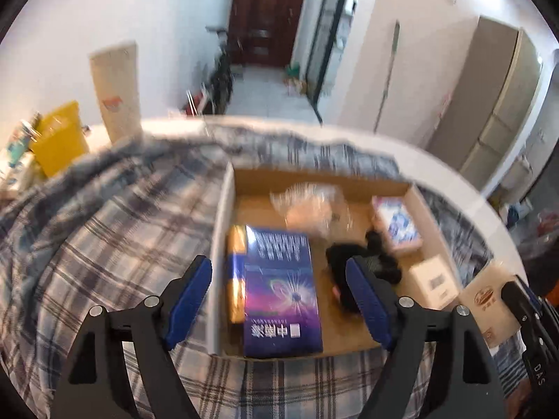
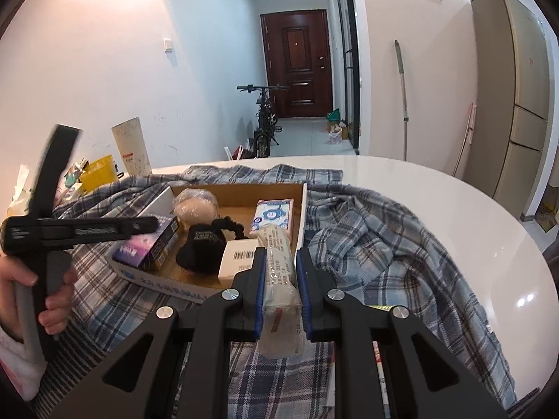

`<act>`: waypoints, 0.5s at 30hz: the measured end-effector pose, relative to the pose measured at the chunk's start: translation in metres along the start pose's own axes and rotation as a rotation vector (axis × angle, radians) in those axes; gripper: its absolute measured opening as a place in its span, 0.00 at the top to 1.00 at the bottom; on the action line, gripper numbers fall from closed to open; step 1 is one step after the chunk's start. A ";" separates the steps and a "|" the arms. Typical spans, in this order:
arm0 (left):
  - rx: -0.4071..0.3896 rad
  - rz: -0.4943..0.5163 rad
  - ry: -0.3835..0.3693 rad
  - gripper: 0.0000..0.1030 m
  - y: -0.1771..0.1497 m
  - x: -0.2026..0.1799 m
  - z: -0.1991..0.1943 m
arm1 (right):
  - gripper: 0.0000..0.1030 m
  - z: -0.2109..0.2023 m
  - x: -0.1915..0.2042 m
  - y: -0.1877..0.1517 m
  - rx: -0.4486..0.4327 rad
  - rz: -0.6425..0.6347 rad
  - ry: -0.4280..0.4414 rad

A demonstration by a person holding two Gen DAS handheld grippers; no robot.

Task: Organize objects
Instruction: 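Lower the blue-purple pack into the cardboard box and open the left gripper, then lower the white tube into the cardboard box and open the right gripper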

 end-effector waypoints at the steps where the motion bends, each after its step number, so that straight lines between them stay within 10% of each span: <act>1: -0.019 0.010 0.005 0.18 0.004 -0.001 -0.007 | 0.85 -0.002 0.001 0.004 -0.003 0.001 0.001; 15: -0.326 0.083 0.138 0.14 -0.008 0.009 -0.074 | 0.85 0.050 0.075 0.026 0.189 0.073 0.153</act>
Point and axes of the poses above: each gripper's, at about its wrist camera, not at the fingertips, and z roughly the way its jaws point, x to its left, y to its top, the point moved 3 cm from there along z, roughly the way its jaws point, and after that the axes turned 12 degrees about z, right-handed, at the moved point
